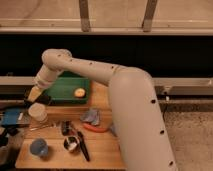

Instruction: Place eraser in paper cup

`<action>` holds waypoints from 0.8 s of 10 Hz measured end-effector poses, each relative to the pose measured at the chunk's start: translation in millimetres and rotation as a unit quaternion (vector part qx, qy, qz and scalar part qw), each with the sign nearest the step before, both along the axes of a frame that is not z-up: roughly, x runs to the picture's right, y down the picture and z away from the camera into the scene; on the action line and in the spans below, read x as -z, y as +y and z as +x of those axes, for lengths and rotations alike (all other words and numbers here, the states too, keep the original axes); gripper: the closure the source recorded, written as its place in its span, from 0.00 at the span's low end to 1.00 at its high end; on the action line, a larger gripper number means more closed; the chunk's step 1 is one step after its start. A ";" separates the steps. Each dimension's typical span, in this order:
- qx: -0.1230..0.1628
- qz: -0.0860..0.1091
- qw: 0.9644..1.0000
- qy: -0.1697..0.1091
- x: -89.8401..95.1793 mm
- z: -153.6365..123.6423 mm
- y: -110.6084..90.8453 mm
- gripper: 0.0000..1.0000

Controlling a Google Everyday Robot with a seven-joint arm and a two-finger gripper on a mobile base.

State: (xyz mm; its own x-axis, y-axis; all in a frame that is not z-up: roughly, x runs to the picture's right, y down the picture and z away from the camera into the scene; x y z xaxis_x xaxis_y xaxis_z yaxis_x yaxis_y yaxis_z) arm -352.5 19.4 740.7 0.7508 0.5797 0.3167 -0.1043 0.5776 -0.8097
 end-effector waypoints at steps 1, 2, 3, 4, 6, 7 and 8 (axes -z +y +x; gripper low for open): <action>-0.009 0.002 1.000 -0.014 2.3 -6.3 4.1 1.00; -0.016 0.004 0.999 -0.028 2.6 -13.2 8.5 1.00; -0.022 0.006 0.999 -0.039 3.2 -20.0 10.7 1.00; -0.026 0.008 0.998 -0.048 3.4 -25.1 12.3 1.00; -0.036 0.016 0.997 -0.067 2.2 -34.5 12.8 1.00; -0.037 0.019 0.997 -0.072 2.1 -38.0 14.0 1.00; -0.039 0.021 0.996 -0.082 2.7 -44.4 16.5 1.00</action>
State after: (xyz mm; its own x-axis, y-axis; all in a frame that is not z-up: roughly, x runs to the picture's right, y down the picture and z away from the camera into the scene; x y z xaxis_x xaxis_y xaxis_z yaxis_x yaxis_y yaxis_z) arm -397.0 35.9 738.0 0.6399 0.6180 0.4567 -0.0177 0.6060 -0.7953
